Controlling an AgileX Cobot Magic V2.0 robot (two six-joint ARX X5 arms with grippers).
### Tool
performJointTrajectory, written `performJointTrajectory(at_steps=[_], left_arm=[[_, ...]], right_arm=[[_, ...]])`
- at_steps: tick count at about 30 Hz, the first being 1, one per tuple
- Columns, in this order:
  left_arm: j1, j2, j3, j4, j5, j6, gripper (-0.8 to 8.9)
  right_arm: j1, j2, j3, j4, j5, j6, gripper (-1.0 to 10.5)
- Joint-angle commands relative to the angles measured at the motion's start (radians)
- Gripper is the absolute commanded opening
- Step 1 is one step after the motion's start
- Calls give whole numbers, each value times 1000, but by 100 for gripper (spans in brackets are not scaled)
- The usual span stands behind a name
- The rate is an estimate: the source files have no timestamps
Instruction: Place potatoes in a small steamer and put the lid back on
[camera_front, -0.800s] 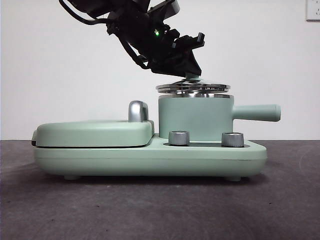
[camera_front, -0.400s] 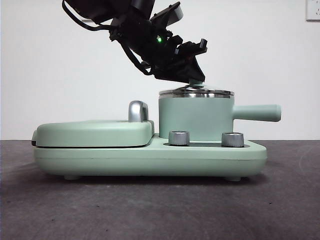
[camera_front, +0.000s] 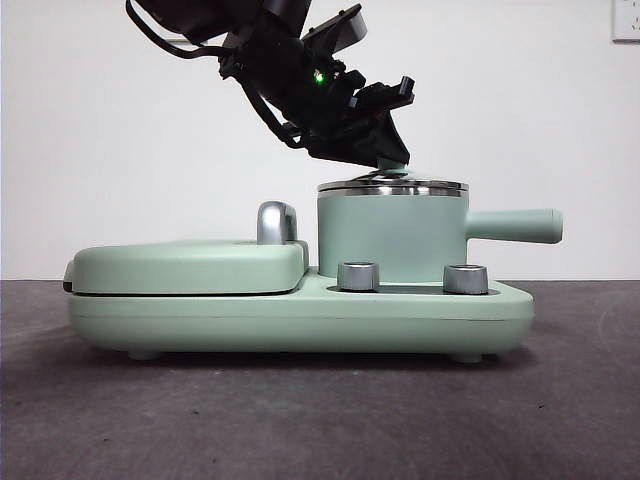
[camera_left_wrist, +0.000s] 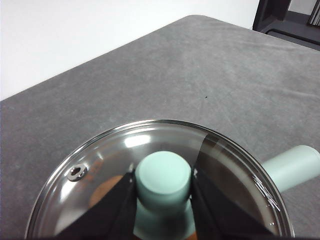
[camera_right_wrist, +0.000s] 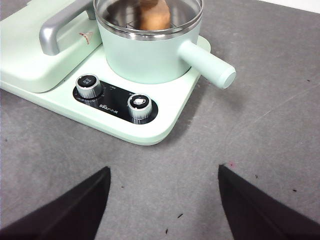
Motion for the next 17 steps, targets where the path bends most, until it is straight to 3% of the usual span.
performJointTrajectory(at_steps=[1, 11, 17], left_arm=[[-1, 26, 13, -46, 5, 14, 6], [3, 26, 14, -42, 5, 13, 12], [3, 14, 18, -14, 5, -6, 311]], right_arm=[[7, 3, 8, 7, 5, 3, 333], [7, 3, 8, 6, 4, 4, 333], [7, 3, 8, -10, 4, 9, 333]])
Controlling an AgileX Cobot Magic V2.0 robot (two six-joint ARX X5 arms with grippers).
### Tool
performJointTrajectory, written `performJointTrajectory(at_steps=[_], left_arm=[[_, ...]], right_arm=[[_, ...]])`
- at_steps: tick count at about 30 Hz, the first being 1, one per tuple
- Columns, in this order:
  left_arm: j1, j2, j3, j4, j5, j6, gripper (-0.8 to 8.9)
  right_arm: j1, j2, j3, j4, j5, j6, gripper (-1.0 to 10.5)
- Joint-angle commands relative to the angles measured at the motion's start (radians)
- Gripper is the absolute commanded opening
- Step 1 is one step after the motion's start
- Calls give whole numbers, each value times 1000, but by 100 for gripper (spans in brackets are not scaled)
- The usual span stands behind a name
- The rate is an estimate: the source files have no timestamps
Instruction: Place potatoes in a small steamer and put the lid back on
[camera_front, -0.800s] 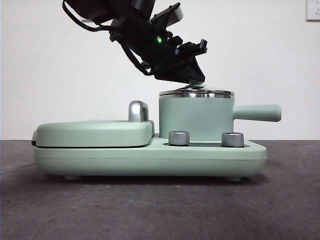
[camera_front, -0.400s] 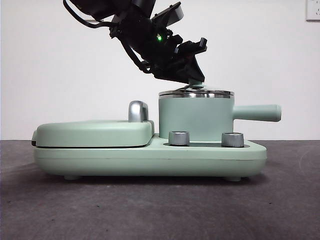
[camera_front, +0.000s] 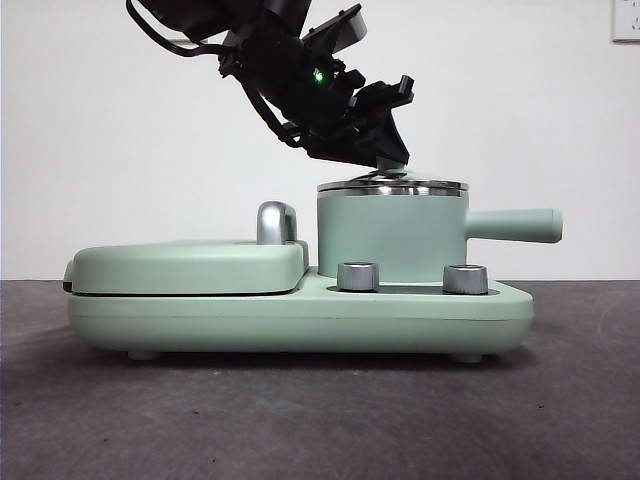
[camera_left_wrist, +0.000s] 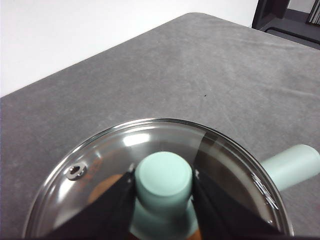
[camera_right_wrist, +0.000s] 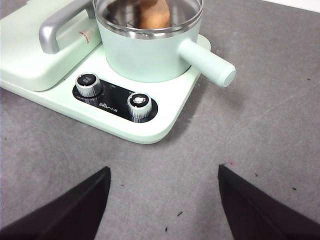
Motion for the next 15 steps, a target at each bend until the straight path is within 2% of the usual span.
performJointTrajectory(at_steps=[1, 6, 15], left_arm=[[0, 6, 14, -6, 1, -1, 328], [0, -64, 14, -45, 2, -12, 325], [26, -267, 13, -345, 3, -196, 325]], right_arm=[[7, 3, 8, -6, 5, 8, 333], [7, 3, 8, -12, 4, 8, 333], [7, 3, 8, -12, -5, 10, 333]])
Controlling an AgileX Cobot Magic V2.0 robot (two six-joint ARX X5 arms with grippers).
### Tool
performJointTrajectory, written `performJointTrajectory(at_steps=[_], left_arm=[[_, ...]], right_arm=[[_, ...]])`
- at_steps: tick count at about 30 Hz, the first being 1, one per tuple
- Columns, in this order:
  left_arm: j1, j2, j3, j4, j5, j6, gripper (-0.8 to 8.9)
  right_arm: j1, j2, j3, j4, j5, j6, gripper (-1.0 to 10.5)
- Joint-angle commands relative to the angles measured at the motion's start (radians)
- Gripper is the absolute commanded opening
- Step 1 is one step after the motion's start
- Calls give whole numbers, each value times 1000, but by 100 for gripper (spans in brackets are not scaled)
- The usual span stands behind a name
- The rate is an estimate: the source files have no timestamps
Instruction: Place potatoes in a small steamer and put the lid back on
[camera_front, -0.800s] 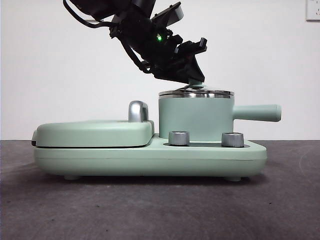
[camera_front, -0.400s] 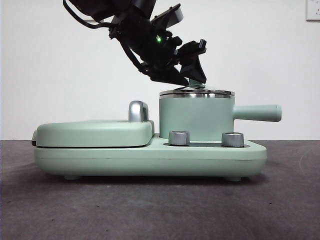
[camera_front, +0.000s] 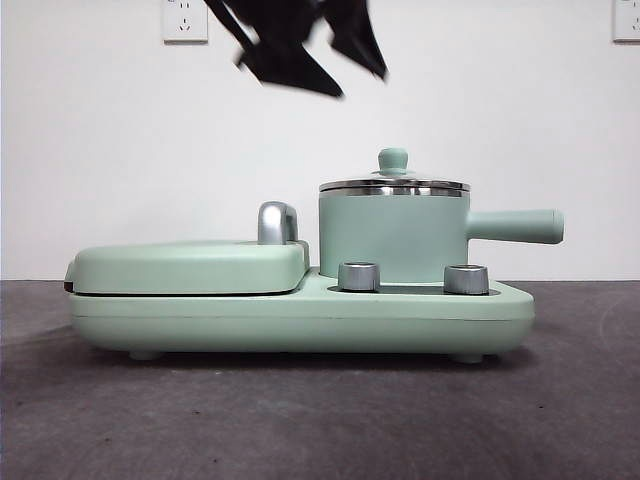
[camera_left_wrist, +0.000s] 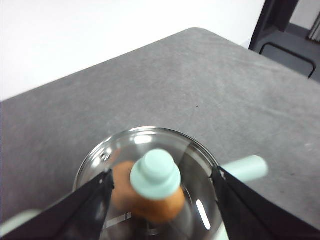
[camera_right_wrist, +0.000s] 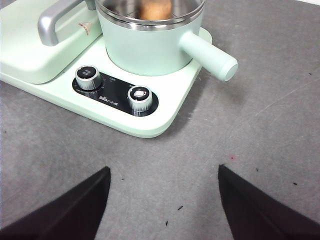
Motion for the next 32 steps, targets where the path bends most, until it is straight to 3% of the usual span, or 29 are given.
performJointTrajectory(at_steps=[1, 5, 9, 22, 25, 32], left_arm=[[10, -29, 14, -103, 6, -102, 325], [23, -106, -4, -203, 6, -122, 324], [25, -202, -98, -194, 6, -124, 323], [24, -623, -676, -42, 1, -281, 323], [24, -711, -738, -44, -8, -312, 323], [24, -789, -745, -105, -8, -278, 315]], right_arm=[[7, 4, 8, 7, -4, 10, 333], [7, 24, 8, 16, -19, 9, 333], [7, 76, 9, 66, -75, 6, 333], [7, 400, 11, 414, -233, -19, 333], [7, 456, 11, 471, -250, -15, 333], [7, 485, 11, 509, -260, -12, 333]])
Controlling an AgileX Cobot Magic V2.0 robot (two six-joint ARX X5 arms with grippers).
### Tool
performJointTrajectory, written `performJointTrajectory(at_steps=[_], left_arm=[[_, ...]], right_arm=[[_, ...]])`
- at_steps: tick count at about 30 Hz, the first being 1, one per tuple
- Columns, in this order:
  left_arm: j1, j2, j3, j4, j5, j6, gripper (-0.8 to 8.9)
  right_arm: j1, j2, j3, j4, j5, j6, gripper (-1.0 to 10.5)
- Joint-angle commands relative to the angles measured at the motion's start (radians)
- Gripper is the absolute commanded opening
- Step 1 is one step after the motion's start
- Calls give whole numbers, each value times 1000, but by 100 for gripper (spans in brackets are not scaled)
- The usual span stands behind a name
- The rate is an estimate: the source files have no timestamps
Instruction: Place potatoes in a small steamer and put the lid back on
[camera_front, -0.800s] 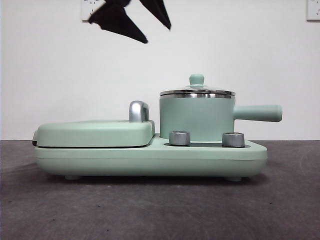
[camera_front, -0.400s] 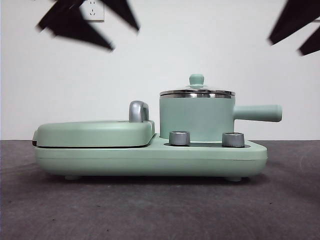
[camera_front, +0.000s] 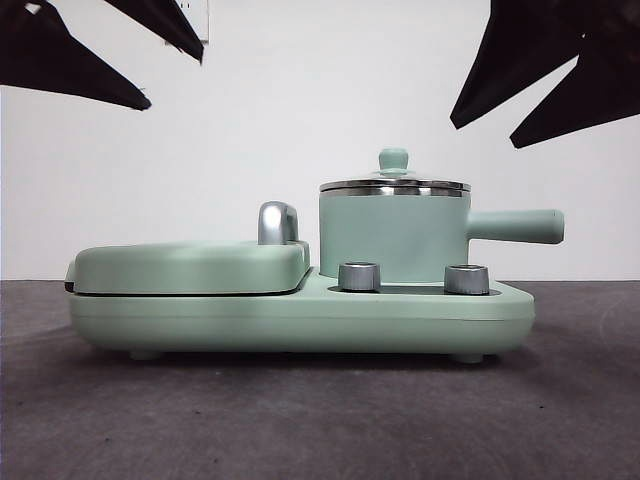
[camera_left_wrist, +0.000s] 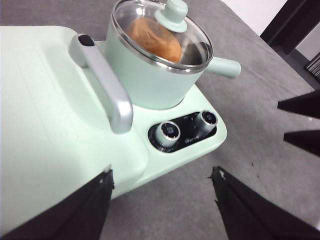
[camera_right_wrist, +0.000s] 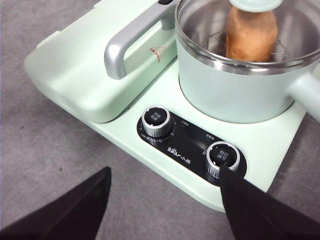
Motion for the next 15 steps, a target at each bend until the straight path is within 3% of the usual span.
performJointTrajectory(at_steps=[1, 2, 3, 4, 15], left_arm=[[-6, -1, 8, -4, -2, 11, 297], [-6, -2, 8, -2, 0, 10, 189], [-8, -4, 8, -5, 11, 11, -27], [-8, -4, 8, 0, 14, 11, 28], [-8, -7, 9, 11, 21, 14, 5]], right_arm=[[7, 0, 11, 10, -11, -3, 324], [7, -3, 11, 10, -11, -3, 255], [7, -4, 11, 13, -12, -2, 55], [7, -5, 11, 14, -12, -5, -9], [11, -10, 11, 39, -46, 2, 19]])
